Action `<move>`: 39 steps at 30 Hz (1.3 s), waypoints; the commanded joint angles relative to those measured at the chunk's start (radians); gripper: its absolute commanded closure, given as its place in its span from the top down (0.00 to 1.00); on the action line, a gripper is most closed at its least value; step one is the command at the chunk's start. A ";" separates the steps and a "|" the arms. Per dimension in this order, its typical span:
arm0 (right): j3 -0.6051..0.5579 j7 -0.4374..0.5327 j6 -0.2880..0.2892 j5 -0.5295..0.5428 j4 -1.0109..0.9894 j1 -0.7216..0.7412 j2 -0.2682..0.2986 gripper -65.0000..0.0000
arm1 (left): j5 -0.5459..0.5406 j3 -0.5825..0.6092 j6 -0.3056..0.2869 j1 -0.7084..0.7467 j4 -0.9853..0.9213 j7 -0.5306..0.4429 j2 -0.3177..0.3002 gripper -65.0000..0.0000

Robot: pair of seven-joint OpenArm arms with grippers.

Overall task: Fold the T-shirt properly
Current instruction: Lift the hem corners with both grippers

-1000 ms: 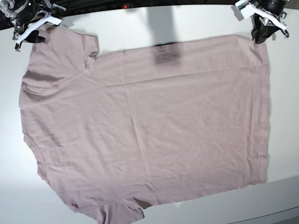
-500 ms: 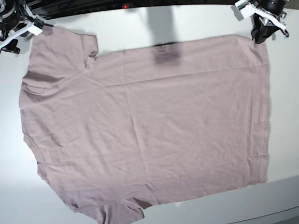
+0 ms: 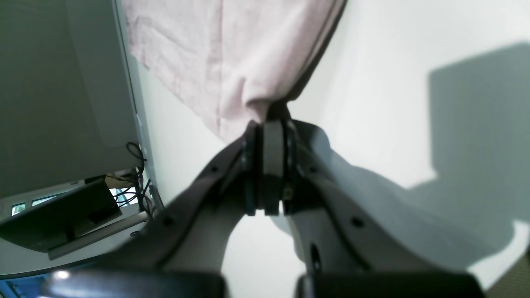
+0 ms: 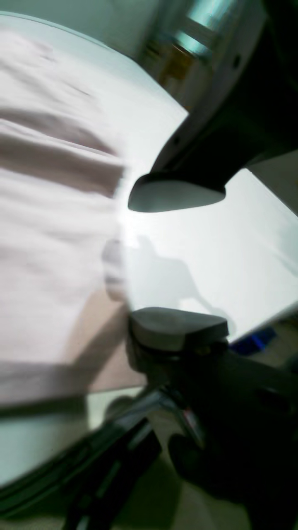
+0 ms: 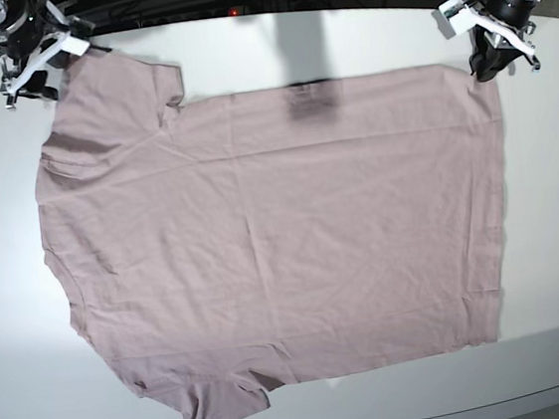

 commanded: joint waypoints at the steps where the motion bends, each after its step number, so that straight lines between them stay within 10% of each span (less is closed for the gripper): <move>1: -0.013 0.079 0.080 0.018 0.001 -0.010 0.003 0.58 | 0.000 0.013 -0.116 0.022 -0.012 0.003 -0.003 0.00; 16: -0.016 0.287 0.284 0.040 0.001 0.006 -0.014 0.58 | 0.000 0.013 -0.117 0.020 -0.012 0.003 0.061 0.00; 22: -0.016 0.285 0.282 0.039 0.001 0.009 -0.014 0.58 | 0.000 0.013 -0.117 0.020 -0.012 -0.003 0.077 0.00; 28: -0.016 0.153 0.124 0.040 0.001 0.009 -0.014 0.58 | 0.000 0.013 -0.117 0.020 -0.012 -0.003 0.077 0.00; 35: -0.017 0.158 0.094 0.039 0.000 0.009 -0.040 0.57 | 0.000 0.013 -0.117 0.020 -0.012 -0.002 0.077 0.00; 39: -0.017 0.149 0.103 0.039 0.000 0.008 -0.058 0.32 | 0.000 0.013 -0.117 0.020 -0.012 -0.002 0.077 0.00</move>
